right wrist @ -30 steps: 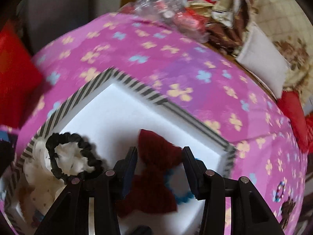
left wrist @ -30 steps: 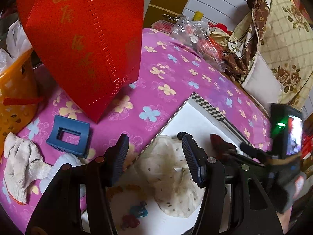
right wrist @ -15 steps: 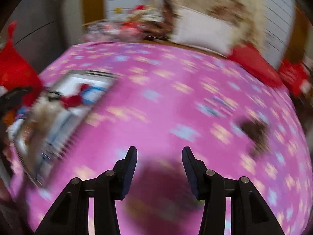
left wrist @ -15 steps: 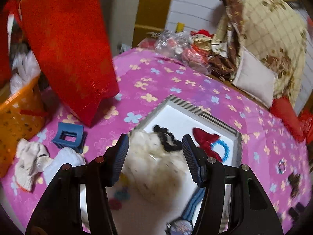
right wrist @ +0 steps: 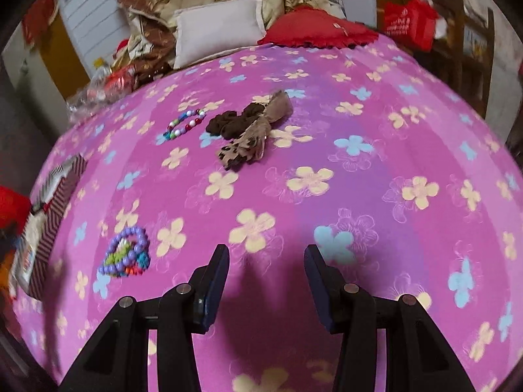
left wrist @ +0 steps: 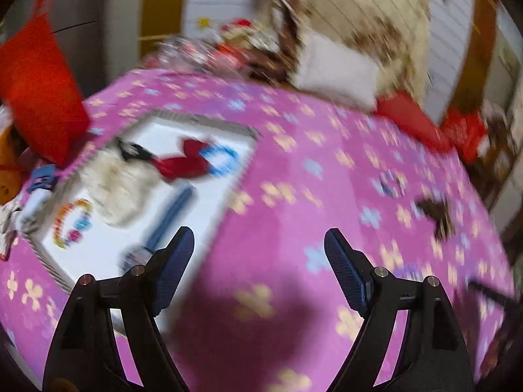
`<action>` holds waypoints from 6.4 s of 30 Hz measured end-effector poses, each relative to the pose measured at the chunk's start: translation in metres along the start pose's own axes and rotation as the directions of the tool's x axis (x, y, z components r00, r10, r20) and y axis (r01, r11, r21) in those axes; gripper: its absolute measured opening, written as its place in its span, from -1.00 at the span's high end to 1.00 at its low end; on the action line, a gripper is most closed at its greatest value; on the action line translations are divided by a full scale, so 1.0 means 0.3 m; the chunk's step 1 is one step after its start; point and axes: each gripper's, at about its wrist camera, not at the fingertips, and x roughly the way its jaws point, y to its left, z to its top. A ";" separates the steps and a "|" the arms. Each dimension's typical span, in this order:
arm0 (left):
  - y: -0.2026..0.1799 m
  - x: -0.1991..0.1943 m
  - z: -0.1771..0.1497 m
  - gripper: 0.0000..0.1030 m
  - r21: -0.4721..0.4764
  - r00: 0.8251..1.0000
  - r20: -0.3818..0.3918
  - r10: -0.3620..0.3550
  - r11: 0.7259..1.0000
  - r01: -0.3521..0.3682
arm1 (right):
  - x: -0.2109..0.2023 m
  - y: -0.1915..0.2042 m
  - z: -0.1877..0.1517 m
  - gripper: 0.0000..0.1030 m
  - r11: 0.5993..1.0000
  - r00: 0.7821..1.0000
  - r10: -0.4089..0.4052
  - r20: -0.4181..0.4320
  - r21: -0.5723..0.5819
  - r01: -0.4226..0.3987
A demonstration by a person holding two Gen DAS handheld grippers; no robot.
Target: Organize jewelry
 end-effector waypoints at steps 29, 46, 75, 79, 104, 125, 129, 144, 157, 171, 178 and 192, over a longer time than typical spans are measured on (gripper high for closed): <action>-0.361 0.221 -0.050 0.68 0.152 0.919 -0.305 -0.250 0.940 0.306 | 0.048 -0.057 -0.028 0.12 0.997 0.998 0.069 -0.009 0.032 -0.069; -0.146 0.270 0.002 0.34 0.013 0.928 -0.300 -0.223 0.971 0.238 | 0.064 0.144 -0.020 0.12 0.988 0.992 0.128 -0.022 -0.086 -0.129; -0.258 0.029 0.123 0.85 0.125 0.890 -0.233 -0.392 0.895 0.427 | -0.007 0.014 0.186 0.89 0.991 0.993 0.121 0.011 0.053 -0.121; -0.222 -0.050 0.117 0.85 0.093 0.880 -0.205 -0.429 0.886 0.454 | -0.140 0.037 0.091 0.89 0.978 0.978 0.206 0.031 0.024 -0.207; -0.193 0.122 -0.029 0.85 0.128 0.929 -0.320 -0.187 0.963 0.237 | -0.153 0.224 -0.099 -0.36 0.961 0.981 0.193 0.016 -0.203 -0.186; -0.006 0.184 -0.101 0.85 0.047 0.926 -0.314 -0.208 0.971 0.234 | 0.210 0.759 -0.117 0.64 0.812 0.979 0.085 -0.184 -0.557 -0.175; -0.010 0.180 -0.103 0.85 0.052 0.927 -0.312 -0.207 0.971 0.235 | 0.183 0.716 -0.105 0.69 0.841 0.989 0.035 -0.146 -0.530 -0.108; -0.060 0.181 -0.134 0.84 0.104 0.922 -0.322 -0.216 0.960 0.261 | 0.082 0.446 -0.089 0.24 0.941 0.991 0.044 -0.128 -0.327 -0.084; -0.063 0.196 -0.130 0.79 0.095 0.926 -0.285 -0.249 0.954 0.286 | 0.170 0.528 -0.079 0.34 0.920 0.995 0.043 -0.093 -0.384 -0.076; -0.024 0.059 -0.054 0.85 0.085 0.949 -0.149 -0.277 0.953 0.292 | 0.037 0.580 -0.027 0.76 0.931 0.994 0.090 -0.053 -0.350 -0.103; 0.083 -0.078 0.022 0.85 0.024 0.945 -0.028 -0.327 0.945 0.328 | -0.056 0.668 -0.011 0.76 0.915 0.994 0.106 -0.019 -0.389 -0.104; 0.546 -0.155 0.056 0.85 -0.260 0.983 0.059 -0.172 0.948 0.182 | -0.192 1.027 0.016 0.76 0.838 0.978 0.207 -0.001 -0.516 -0.178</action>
